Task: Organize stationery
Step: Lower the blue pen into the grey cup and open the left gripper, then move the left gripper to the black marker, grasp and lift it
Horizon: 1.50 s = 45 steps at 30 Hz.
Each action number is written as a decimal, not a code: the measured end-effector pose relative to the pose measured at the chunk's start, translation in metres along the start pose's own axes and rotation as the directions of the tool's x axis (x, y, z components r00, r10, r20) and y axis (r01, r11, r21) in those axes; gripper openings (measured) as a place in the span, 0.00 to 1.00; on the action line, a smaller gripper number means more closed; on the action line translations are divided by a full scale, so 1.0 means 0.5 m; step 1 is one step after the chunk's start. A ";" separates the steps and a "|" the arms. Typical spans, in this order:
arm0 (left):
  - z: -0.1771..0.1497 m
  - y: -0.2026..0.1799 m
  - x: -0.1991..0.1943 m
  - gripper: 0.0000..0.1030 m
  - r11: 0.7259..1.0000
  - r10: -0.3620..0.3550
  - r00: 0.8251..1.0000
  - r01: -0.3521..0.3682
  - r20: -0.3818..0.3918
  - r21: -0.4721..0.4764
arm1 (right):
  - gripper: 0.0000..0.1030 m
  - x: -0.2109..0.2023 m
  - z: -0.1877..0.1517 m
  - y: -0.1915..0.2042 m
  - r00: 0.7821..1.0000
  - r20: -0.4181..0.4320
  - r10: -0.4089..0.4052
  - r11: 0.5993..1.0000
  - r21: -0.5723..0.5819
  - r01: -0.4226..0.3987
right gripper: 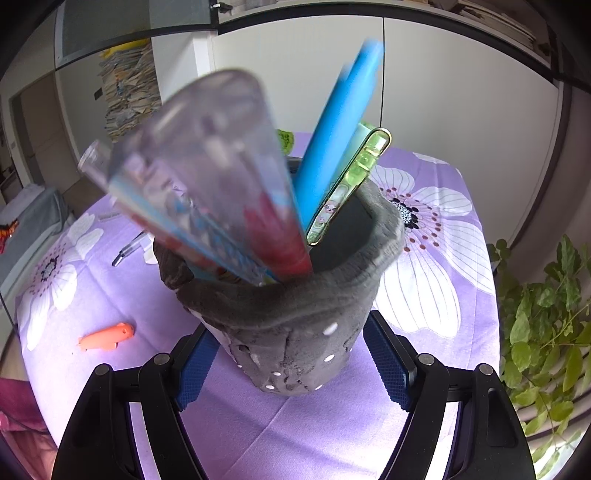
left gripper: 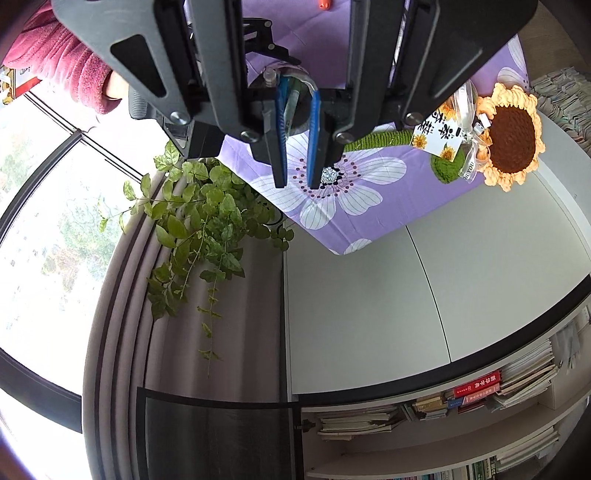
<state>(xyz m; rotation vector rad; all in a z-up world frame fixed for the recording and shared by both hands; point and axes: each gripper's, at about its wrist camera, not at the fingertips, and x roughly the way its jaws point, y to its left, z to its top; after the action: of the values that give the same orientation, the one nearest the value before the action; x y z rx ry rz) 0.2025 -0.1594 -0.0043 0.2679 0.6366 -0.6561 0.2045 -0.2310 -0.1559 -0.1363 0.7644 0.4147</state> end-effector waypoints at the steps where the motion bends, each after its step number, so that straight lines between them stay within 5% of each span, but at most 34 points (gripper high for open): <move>1: -0.005 0.001 0.010 0.08 1.000 -0.002 1.000 0.002 -0.015 -0.001 | 0.77 0.000 0.000 -0.002 1.000 0.000 0.001 1.000 0.002 -0.001; 11: -0.043 0.084 0.023 0.12 0.993 0.048 0.997 -0.054 -0.058 -0.110 | 0.77 0.001 0.001 -0.008 1.000 -0.003 0.004 1.000 0.005 -0.004; 21: -0.123 0.219 0.133 0.26 0.937 0.074 0.958 -0.162 -0.277 -0.309 | 0.77 0.004 0.000 -0.008 1.000 -0.014 0.004 1.000 0.004 -0.004; 27: -0.139 0.256 0.245 0.29 0.914 0.104 0.914 -0.244 -0.393 -0.324 | 0.77 0.006 0.003 -0.006 1.000 -0.016 0.004 1.000 0.004 -0.004; 34: -0.146 0.290 0.322 0.29 0.891 0.129 0.883 -0.303 -0.451 -0.338 | 0.77 0.009 0.008 -0.008 1.000 -0.020 0.011 1.000 0.005 -0.010; 45: -0.148 0.298 0.368 0.25 0.894 0.142 0.870 -0.317 -0.472 -0.315 | 0.77 0.018 0.019 -0.015 0.999 -0.036 0.016 1.000 0.009 -0.016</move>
<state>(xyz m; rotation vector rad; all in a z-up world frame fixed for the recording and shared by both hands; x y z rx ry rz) 0.3764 -0.1025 -0.1717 0.1199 1.1328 -0.2173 0.2196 -0.2326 -0.1556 -0.1299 0.8031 0.4246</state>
